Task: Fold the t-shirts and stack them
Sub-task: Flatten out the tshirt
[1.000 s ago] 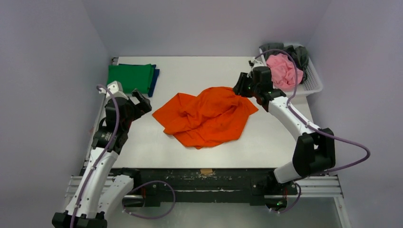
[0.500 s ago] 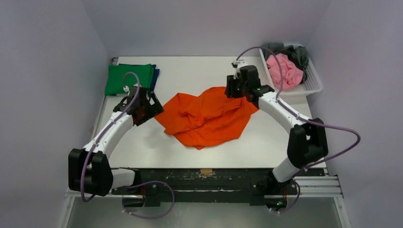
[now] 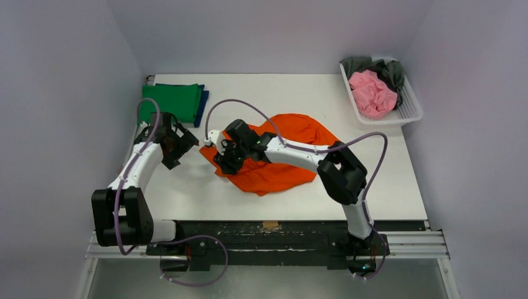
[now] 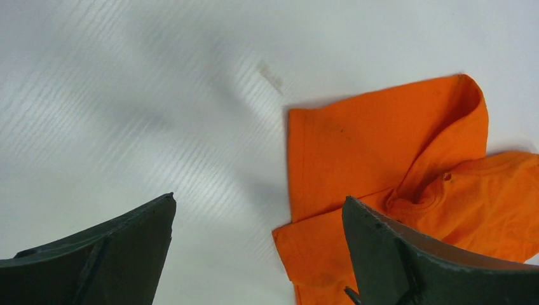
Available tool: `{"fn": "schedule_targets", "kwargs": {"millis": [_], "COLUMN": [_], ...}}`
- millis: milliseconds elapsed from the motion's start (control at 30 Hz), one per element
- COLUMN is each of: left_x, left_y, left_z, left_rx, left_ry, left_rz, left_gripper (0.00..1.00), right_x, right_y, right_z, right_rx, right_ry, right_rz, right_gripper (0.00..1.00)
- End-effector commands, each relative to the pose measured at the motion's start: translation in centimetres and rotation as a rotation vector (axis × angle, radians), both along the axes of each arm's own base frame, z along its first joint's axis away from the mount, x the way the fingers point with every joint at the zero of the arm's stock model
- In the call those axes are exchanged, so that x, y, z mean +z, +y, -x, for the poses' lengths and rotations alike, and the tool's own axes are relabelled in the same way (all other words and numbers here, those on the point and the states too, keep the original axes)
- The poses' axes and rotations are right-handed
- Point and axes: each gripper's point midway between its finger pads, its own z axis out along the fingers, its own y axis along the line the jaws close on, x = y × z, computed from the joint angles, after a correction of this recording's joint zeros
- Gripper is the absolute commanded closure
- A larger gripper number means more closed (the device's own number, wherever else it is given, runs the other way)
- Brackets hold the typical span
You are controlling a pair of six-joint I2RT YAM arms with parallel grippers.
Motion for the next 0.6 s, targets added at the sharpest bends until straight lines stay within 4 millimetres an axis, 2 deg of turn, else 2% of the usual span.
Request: {"fn": "schedule_targets", "kwargs": {"millis": [0, 100, 367, 433, 567], "left_x": [-0.1, 0.0, 0.5, 0.6, 0.6], "left_y": [-0.1, 0.1, 0.7, 0.8, 0.9], "left_z": [0.4, 0.4, 0.0, -0.1, -0.2], "left_rx": [0.008, 0.009, 0.003, 0.001, -0.003], "left_ry": [0.009, 0.017, 0.012, 0.010, 0.012], "left_rz": [0.044, 0.035, 0.003, -0.001, -0.003], "left_gripper": [0.00, 0.00, 0.00, 0.00, 0.00], "right_x": [-0.2, -1.8, -4.1, -4.1, -2.7], "right_y": [1.4, 1.3, 1.6, 1.8, 2.4], "right_z": [0.1, 0.0, -1.0, -1.2, -1.3], "right_rx": [0.186, 0.235, 0.236, 0.228, 0.207], "right_ry": [-0.145, -0.190, -0.221, -0.228, -0.231], "right_rz": [0.027, 0.058, 0.139, 0.139, 0.091], "right_gripper": [0.58, 0.58, 0.59, 0.66, 0.85]}}
